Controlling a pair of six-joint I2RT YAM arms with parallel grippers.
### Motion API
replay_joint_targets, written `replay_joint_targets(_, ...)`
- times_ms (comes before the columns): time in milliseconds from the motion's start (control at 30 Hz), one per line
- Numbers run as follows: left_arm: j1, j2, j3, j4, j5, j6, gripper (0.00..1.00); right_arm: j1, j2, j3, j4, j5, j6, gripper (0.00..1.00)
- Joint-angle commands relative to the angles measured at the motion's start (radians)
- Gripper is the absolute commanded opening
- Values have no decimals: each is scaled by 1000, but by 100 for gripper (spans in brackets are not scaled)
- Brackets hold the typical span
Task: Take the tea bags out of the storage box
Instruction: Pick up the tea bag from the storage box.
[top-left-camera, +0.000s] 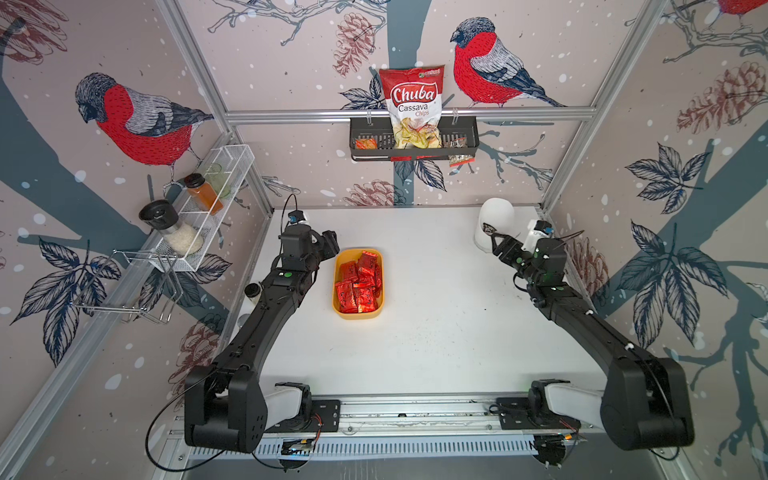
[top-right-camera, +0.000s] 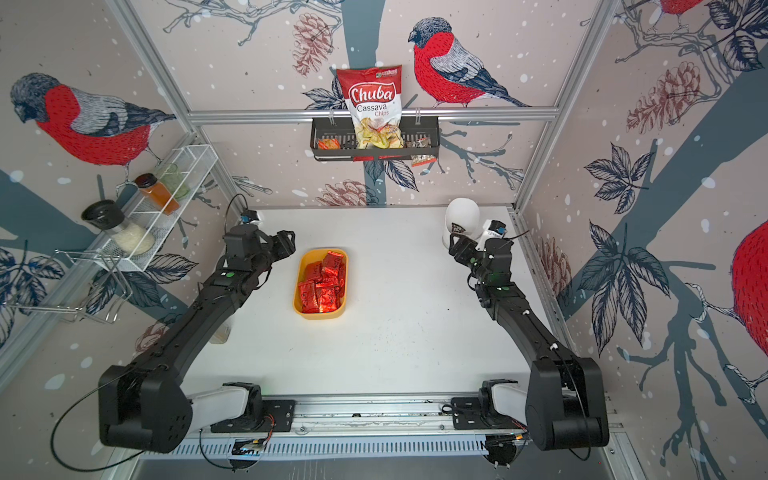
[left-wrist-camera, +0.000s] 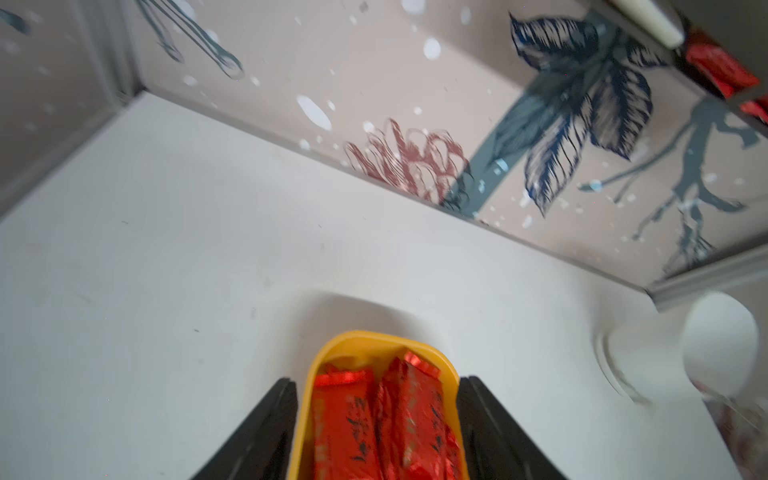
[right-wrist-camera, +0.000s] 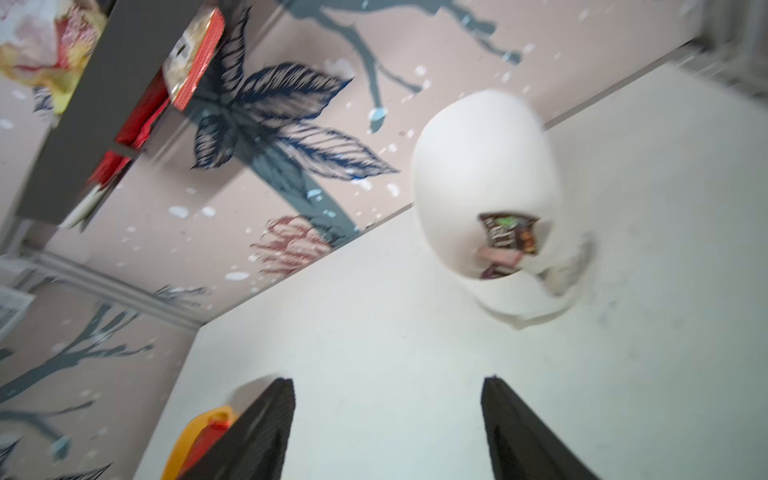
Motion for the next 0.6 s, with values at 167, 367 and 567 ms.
replay_joint_targets(167,-2,194,70,-146,407,-25,41,247,86,109,-97,-49,5,67)
replay_joint_targets(367,-21,209,13,-112,435,-42,40,360,109,127,-105,-10,-2,65)
replay_joint_targets(567,-30,230,0,-122,387,-24,35,402,137,132,-98,-3,6,64)
